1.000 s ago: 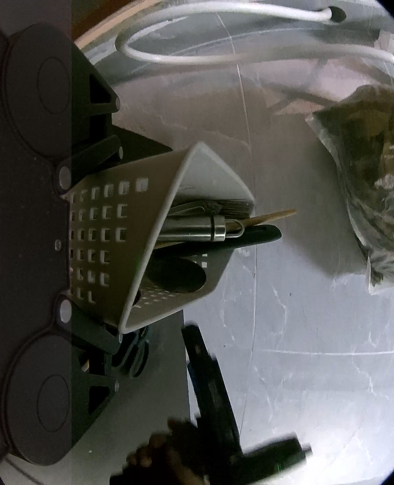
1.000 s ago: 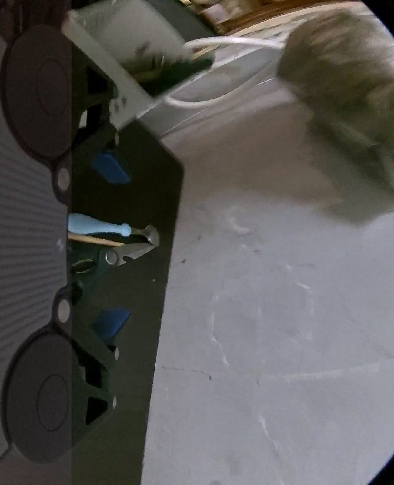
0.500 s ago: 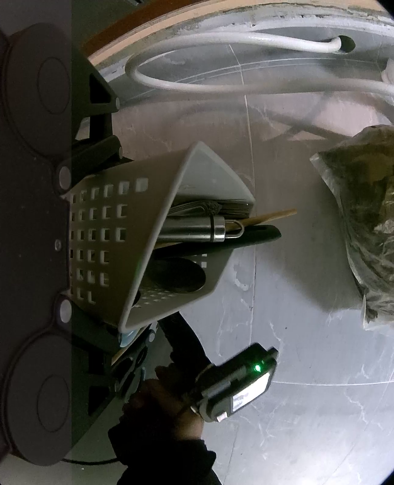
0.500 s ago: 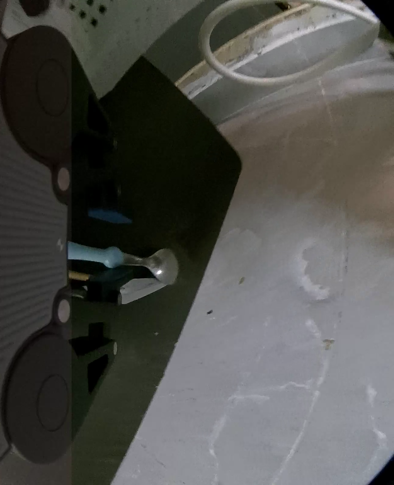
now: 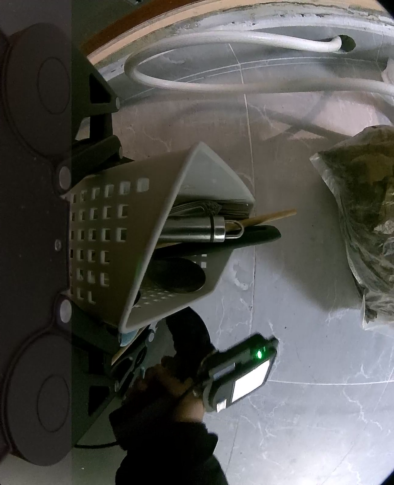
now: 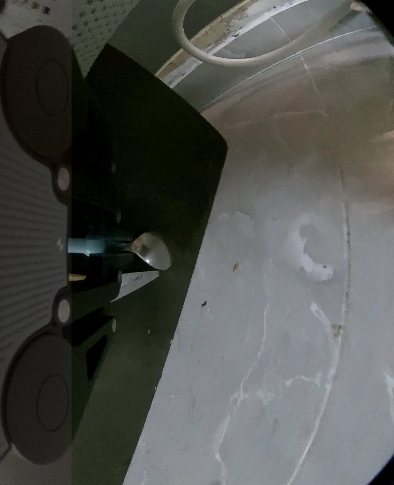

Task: Organize utensils
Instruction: 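Grasp a silver spoon from the pile and drop it into the holder, then reach the right tool to the wooden chopstick and grasp it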

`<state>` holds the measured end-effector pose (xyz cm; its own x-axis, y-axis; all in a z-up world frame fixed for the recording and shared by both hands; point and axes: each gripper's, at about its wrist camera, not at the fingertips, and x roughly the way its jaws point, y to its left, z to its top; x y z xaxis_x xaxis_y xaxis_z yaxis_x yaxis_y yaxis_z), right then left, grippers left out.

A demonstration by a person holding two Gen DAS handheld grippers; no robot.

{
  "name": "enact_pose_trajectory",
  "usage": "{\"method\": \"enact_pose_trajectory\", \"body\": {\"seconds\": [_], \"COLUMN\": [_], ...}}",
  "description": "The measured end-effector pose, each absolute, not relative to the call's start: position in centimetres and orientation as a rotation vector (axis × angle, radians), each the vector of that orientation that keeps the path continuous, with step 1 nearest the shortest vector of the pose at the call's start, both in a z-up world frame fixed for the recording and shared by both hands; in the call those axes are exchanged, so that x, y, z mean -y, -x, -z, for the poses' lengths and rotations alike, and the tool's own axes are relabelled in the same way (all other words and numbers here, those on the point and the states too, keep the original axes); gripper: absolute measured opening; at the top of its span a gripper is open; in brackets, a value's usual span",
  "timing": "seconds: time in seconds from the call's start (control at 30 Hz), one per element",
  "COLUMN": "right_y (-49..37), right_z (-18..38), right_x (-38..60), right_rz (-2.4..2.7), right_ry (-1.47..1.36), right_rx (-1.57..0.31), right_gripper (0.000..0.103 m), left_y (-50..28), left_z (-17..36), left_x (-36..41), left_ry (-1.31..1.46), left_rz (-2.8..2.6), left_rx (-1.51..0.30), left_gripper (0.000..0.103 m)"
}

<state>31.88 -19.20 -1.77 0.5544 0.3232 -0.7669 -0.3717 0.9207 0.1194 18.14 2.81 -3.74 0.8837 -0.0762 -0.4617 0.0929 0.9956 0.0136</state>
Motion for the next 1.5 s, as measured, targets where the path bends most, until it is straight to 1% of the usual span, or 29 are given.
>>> {"method": "enact_pose_trajectory", "body": {"seconds": [0.03, 0.1, 0.27, 0.43, 0.53, 0.63, 0.73, 0.83, 0.9, 1.0, 1.03, 1.07, 1.1, 1.17, 1.2, 1.23, 1.3, 1.33, 1.37, 1.4, 1.47, 1.5], "right_y": [-31.2, -29.7, -24.5, -21.0, -17.5, -15.0, -13.7, -13.2, -12.9, -12.2, -12.2, -12.1, -12.0, -11.4, -11.0, -10.7, -10.3, -10.4, -10.8, -11.4, -13.1, -14.3], "right_z": [1.2, -0.3, -5.1, -8.3, -11.9, -13.9, -14.1, -12.5, -10.8, -8.3, -7.6, -7.2, -7.0, -7.0, -7.2, -7.4, -7.9, -8.0, -7.9, -7.6, -6.3, -5.3], "right_x": [19.8, 21.1, 23.7, 25.1, 25.5, 24.5, 22.5, 20.0, 18.0, 17.1, 17.2, 17.4, 17.7, 19.0, 19.7, 20.2, 22.2, 23.3, 24.3, 25.3, 26.8, 27.3], "right_rz": [-0.406, -0.399, -0.403, -0.418, -0.511, -0.641, -0.735, -0.815, -0.864, -0.9, -0.906, -0.911, -0.914, -0.921, -0.917, -0.902, -0.831, -0.786, -0.732, -0.671, -0.542, -0.478], "right_ry": [0.031, -0.026, -0.08, -0.14, -0.186, -0.218, -0.194, -0.116, -0.043, 0.042, 0.058, 0.064, 0.068, 0.049, 0.04, 0.037, 0.025, 0.011, -0.003, -0.012, -0.002, 0.016], "right_rx": [-0.874, -0.814, -0.593, -0.47, -0.323, -0.189, -0.113, -0.108, -0.117, -0.189, -0.218, -0.24, -0.268, -0.277, -0.27, -0.269, -0.271, -0.276, -0.293, -0.32, -0.401, -0.468], "right_gripper": [0.006, 0.001, 0.001, 0.001, 0.001, 0.001, 0.001, 0.001, 0.001, 0.002, 0.004, 0.012, 0.035, 0.065, 0.069, 0.07, 0.084, 0.088, 0.095, 0.099, 0.103, 0.103], "left_y": [-18.1, -18.1, -17.9, -17.7, -17.7, -17.7, -17.5, -17.2, -17.1, -17.1, -17.1, -17.2, -17.2, -17.4, -17.3, -17.3, -17.2, -17.2, -17.2, -17.2, -17.3, -17.3], "left_z": [3.7, 3.8, 4.0, 4.0, 4.0, 4.0, 4.0, 4.0, 4.0, 4.0, 4.0, 4.0, 4.0, 4.1, 4.1, 4.1, 4.0, 4.0, 4.0, 3.9, 3.9, 3.9], "left_x": [-2.8, -2.8, -2.9, -2.7, -2.5, -2.4, -2.1, -2.0, -2.1, -2.2, -2.2, -2.2, -2.2, -2.1, -2.1, -2.1, -2.0, -2.0, -2.0, -2.0, -1.9, -1.9], "left_ry": [-0.035, -0.035, -0.033, -0.044, -0.045, -0.048, -0.053, -0.057, -0.058, -0.057, -0.057, -0.058, -0.06, -0.061, -0.06, -0.061, -0.059, -0.058, -0.058, -0.058, -0.059, -0.059], "left_rz": [0.088, 0.09, 0.101, 0.131, 0.138, 0.151, 0.161, 0.168, 0.17, 0.169, 0.169, 0.168, 0.168, 0.165, 0.165, 0.166, 0.165, 0.164, 0.164, 0.163, 0.162, 0.16], "left_rx": [-0.478, -0.474, -0.463, -0.459, -0.458, -0.457, -0.46, -0.463, -0.466, -0.465, -0.465, -0.465, -0.465, -0.464, -0.466, -0.466, -0.467, -0.468, -0.469, -0.47, -0.473, -0.475], "left_gripper": [0.077, 0.077, 0.077, 0.077, 0.077, 0.077, 0.076, 0.076, 0.076, 0.076, 0.076, 0.077, 0.076, 0.077, 0.076, 0.076, 0.077, 0.077, 0.077, 0.077, 0.077, 0.077]}}
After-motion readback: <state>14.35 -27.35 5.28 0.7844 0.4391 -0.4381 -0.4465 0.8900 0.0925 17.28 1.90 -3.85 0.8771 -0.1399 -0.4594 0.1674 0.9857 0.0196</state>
